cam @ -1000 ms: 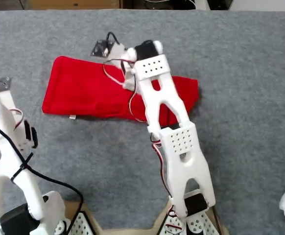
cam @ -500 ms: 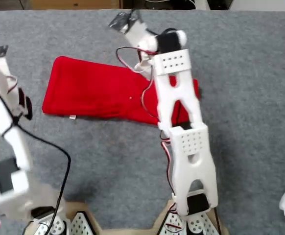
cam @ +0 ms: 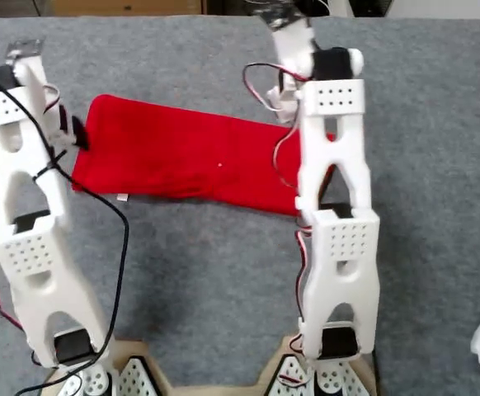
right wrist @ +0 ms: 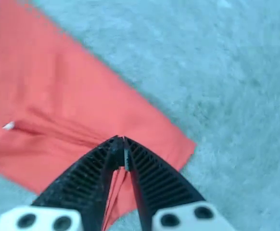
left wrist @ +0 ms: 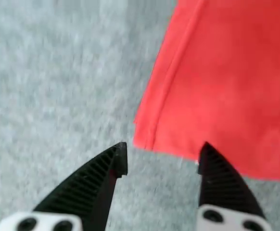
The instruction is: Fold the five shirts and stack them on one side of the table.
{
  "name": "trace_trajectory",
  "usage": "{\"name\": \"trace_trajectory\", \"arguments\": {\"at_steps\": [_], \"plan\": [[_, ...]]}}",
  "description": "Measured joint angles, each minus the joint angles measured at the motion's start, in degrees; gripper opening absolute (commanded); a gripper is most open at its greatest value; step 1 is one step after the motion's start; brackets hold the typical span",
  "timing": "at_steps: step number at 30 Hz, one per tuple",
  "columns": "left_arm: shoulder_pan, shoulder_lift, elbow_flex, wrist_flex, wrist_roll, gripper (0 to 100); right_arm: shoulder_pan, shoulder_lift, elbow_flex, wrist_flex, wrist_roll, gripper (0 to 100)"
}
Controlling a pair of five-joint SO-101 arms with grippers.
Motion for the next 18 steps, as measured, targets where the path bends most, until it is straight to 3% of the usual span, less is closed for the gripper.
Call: {"name": "trace_trajectory", "arguments": {"at_steps": [6,18], "plan": [[2.81,9.76,-12.13,0.00,-0.09,27,4.13,6.42,0.09,-4.40,-5.71,0.5],[3.08,25.32,-26.02,-1.85,-8.00,27,5.19,10.64,0.09,-8.79,-6.15,0.5]]}}
